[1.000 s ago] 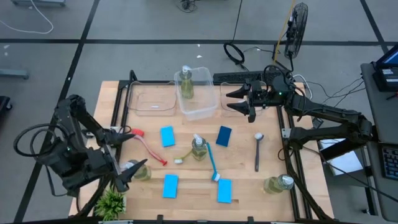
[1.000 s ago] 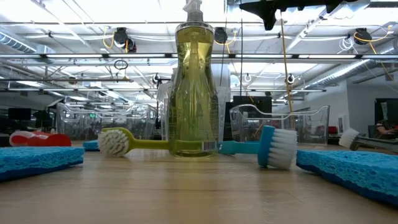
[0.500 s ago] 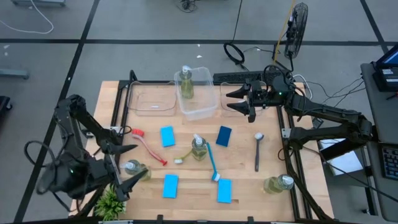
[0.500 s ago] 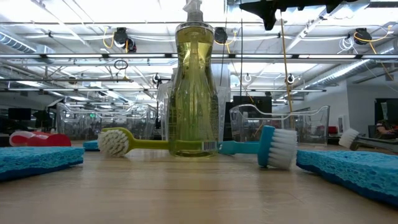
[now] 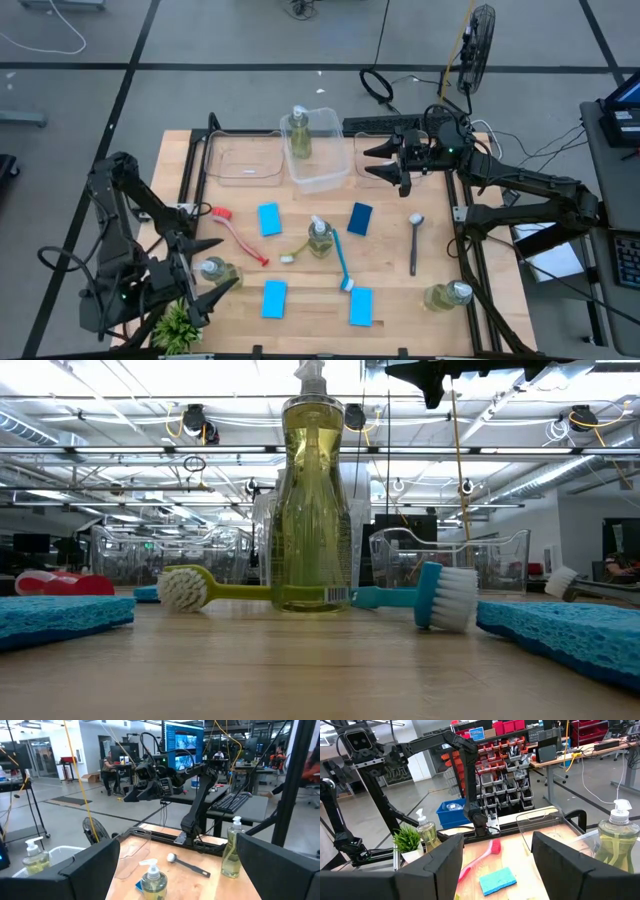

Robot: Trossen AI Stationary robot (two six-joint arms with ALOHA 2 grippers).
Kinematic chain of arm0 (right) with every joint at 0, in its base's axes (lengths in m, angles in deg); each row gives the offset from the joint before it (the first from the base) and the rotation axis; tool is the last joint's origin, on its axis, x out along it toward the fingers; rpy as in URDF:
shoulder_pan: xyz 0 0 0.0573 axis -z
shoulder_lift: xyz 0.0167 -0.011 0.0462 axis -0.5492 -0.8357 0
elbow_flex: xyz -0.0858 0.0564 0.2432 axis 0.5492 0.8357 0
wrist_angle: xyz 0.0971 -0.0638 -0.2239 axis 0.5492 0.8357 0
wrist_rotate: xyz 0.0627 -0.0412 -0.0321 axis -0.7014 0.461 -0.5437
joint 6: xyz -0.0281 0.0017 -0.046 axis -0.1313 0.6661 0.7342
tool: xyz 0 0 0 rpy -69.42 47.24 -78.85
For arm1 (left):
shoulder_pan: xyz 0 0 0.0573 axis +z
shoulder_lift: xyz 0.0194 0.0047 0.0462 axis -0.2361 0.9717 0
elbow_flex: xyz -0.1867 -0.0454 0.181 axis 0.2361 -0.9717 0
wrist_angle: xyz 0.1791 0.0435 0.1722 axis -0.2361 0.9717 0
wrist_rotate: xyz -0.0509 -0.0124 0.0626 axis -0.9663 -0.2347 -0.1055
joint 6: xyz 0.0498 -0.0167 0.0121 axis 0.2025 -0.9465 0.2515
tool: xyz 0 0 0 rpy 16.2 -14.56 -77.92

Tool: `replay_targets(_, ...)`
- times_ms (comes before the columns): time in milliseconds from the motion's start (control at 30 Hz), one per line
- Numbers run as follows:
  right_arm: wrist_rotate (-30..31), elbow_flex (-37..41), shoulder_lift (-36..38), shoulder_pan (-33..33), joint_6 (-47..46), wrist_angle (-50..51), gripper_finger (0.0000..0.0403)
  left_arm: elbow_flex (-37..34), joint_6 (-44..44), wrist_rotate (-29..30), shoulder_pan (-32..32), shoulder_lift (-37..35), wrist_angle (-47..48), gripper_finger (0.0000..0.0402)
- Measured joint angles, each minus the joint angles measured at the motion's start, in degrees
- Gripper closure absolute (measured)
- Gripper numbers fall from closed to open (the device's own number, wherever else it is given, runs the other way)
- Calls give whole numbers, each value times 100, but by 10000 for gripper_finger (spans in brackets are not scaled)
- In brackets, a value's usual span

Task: Pick & Place Kitchen Sink Supplies
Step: Put the green soap dispenser into the transparent white bin

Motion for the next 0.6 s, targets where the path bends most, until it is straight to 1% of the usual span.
replay_targets(367,0,0,0,0,0,0,181,0,-175,7,-569,0,88,2)
replay_targets(600,0,0,0,-2,0,0,181,-1,-852,8,-847,0,777,2)
